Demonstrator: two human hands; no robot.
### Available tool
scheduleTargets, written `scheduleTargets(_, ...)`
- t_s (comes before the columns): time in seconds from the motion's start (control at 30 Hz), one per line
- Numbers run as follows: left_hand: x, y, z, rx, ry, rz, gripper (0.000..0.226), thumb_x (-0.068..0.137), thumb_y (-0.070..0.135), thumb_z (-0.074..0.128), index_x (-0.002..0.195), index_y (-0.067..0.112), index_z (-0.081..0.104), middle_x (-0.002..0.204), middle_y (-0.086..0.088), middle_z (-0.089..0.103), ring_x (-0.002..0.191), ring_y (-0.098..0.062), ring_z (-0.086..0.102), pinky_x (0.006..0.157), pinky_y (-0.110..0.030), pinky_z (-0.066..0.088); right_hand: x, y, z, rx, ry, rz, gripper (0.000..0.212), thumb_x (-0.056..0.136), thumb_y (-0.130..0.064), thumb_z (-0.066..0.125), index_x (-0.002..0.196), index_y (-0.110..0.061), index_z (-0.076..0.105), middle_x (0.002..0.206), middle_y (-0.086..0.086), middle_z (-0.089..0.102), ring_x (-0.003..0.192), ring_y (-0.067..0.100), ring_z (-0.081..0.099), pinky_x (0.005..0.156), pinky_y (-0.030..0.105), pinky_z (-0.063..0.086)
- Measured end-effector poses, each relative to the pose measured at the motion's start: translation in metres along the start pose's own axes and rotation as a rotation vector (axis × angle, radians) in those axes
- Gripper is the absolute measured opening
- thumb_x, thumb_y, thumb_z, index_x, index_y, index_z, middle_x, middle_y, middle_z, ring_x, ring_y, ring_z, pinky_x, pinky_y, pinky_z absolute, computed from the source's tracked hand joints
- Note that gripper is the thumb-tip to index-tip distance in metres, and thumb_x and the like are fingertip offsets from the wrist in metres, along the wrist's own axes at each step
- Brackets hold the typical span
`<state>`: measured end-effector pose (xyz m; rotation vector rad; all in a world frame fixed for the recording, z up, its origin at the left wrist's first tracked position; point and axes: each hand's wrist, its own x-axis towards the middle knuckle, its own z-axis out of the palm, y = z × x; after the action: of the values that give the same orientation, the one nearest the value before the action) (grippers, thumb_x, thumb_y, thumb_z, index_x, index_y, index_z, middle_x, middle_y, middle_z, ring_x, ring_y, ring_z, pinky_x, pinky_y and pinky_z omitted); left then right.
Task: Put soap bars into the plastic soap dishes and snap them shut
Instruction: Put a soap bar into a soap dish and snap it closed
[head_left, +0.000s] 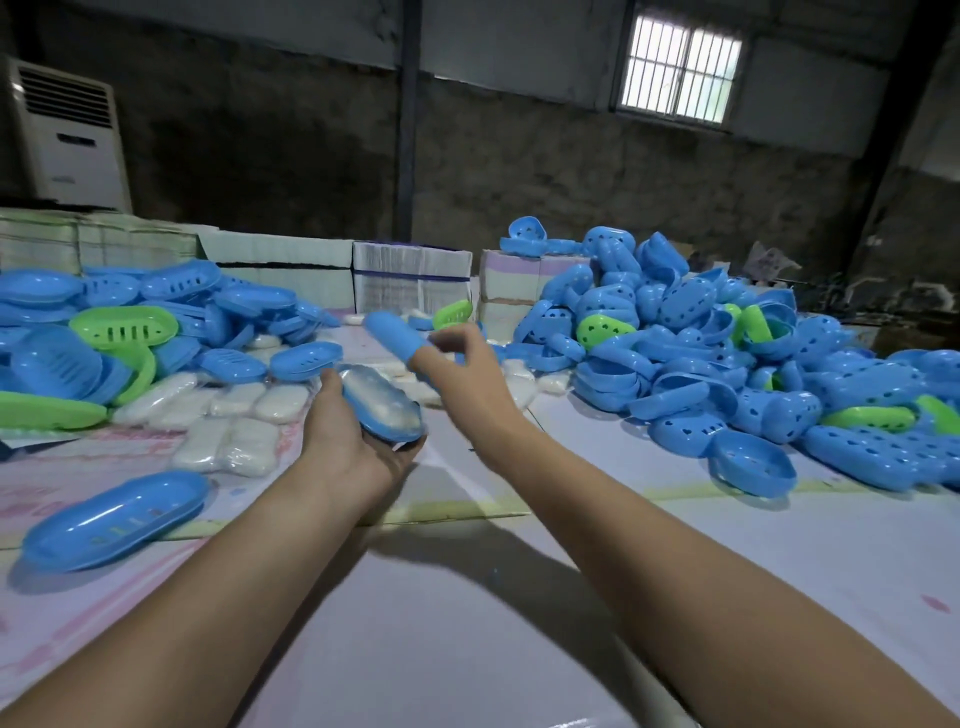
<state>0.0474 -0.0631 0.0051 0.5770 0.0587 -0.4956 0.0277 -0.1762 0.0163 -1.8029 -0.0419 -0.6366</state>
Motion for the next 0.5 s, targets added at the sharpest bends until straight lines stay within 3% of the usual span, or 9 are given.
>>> scheduleTargets(0.07, -0.002, 0.004, -0.001, -0.001, -0.001, 0.031, 0.057, 0.103, 0.06, 0.037, 0.128, 0.015, 0.061, 0.113, -0.014, 0.072, 0.101, -0.029, 0.07, 0.093, -0.044, 0.055, -0.016, -0.003, 0.009, -0.075, -0.088, -0.044, 0.026, 0.078, -0.023, 0.07, 0.092, -0.031, 0.05, 0.1, -0.003, 0.057, 0.074, -0.006, 0.055, 0.055, 0.006, 0.041)
scheduleTargets(0.17, -0.006, 0.007, 0.0, 0.004, 0.0, 0.051, 0.061, 0.103, 0.06, 0.036, 0.133, 0.012, 0.058, 0.12, -0.019, 0.069, 0.101, -0.033, 0.069, 0.087, -0.047, 0.056, -0.027, -0.003, 0.013, -0.194, -0.125, -0.069, 0.031, 0.076, -0.022, 0.074, 0.089, -0.032, 0.048, 0.109, 0.005, 0.056, 0.086, 0.012, 0.055, 0.053, 0.005, 0.038)
scheduleTargets(0.27, -0.009, 0.007, 0.001, 0.011, -0.001, 0.065, 0.063, 0.103, 0.059, 0.037, 0.139, 0.01, 0.055, 0.134, -0.021, 0.063, 0.116, -0.035, 0.065, 0.094, -0.047, 0.053, -0.026, -0.003, 0.013, -0.182, -0.063, -0.079, 0.034, 0.075, -0.036, 0.081, 0.082, -0.028, 0.049, 0.104, 0.003, 0.058, 0.088, 0.015, 0.058, 0.06, 0.012, 0.041)
scheduleTargets(0.37, -0.011, 0.003, 0.005, 0.015, -0.018, 0.071, 0.064, 0.103, 0.059, 0.037, 0.138, 0.009, 0.056, 0.131, -0.024, 0.064, 0.109, -0.037, 0.065, 0.091, -0.047, 0.053, -0.021, 0.001, 0.009, -0.135, 0.013, -0.051, 0.038, 0.066, -0.043, 0.083, 0.075, -0.027, 0.049, 0.089, 0.005, 0.058, 0.075, 0.015, 0.056, 0.064, 0.024, 0.042)
scheduleTargets(0.5, -0.009, 0.0, 0.008, -0.059, -0.014, 0.187, 0.061, 0.104, 0.058, 0.037, 0.143, 0.013, 0.052, 0.135, -0.021, 0.063, 0.124, -0.035, 0.061, 0.109, -0.05, 0.047, -0.021, 0.004, 0.006, 0.003, 0.068, -0.009, 0.044, 0.057, -0.055, 0.077, 0.079, -0.026, 0.053, 0.087, 0.007, 0.062, 0.074, 0.016, 0.06, 0.067, 0.033, 0.047)
